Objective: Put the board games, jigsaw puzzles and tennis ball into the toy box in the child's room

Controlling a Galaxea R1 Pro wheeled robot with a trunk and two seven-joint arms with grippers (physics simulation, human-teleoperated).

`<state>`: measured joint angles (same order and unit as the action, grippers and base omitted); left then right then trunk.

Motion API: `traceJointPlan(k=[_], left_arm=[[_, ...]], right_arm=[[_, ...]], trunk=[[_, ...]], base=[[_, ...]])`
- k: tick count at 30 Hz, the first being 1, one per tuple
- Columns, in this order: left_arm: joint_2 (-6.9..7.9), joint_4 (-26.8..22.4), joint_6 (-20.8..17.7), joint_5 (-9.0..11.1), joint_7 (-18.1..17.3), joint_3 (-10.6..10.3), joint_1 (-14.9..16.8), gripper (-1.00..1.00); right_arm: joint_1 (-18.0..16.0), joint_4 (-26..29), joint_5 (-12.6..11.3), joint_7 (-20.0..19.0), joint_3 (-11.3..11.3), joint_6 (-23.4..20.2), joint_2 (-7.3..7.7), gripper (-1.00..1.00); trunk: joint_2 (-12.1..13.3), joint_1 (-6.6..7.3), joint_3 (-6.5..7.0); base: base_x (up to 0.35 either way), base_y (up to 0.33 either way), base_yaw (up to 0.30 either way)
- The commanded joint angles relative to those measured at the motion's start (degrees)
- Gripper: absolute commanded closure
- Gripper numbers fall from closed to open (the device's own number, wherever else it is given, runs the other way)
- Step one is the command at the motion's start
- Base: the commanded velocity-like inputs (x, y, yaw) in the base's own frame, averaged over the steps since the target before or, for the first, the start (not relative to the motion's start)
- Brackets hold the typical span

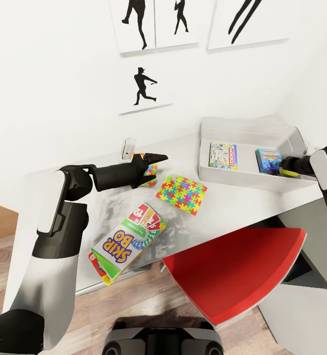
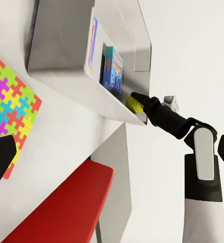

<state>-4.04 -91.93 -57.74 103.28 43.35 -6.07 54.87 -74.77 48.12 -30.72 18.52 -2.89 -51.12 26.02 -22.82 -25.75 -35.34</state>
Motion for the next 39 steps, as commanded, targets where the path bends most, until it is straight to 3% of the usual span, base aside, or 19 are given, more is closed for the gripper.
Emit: traceJointPlan(k=[1,26,27,39], left_arm=[[-0.05,-0.02,-0.09,0.51,0.6,0.05,0.06,-1.0],[-0.09,0.0,-0.09,0.51,0.62,0.01,0.06,-1.0],[-0.09,0.0,-0.09,0.51,0.61,0.01,0.06,-1.0],[-0.09,-0.03,-0.1,0.51,0.63,0.0,0.06,-1.0]], right_arm=[[-0.06,0.04,-0.62,0.55,-0.27,-0.12,0.09,1.0],[-0.12,0.04,-0.65,0.57,-0.19,0.01,0.07,1.0],[-0.12,0.04,-0.66,0.58,-0.19,0.04,0.05,-1.0],[-0.12,0.04,-0.58,0.58,-0.19,0.13,0.0,-1.0]], trunk=[[-0.1,-0.03,-0.08],[-0.1,-0.03,-0.08],[-0.1,-0.03,-0.08],[-0.1,-0.03,-0.08]], base=[[0.0,0.0,0.0],[0.0,0.0,0.0],[0.0,0.0,0.0],[0.0,0.0,0.0]])
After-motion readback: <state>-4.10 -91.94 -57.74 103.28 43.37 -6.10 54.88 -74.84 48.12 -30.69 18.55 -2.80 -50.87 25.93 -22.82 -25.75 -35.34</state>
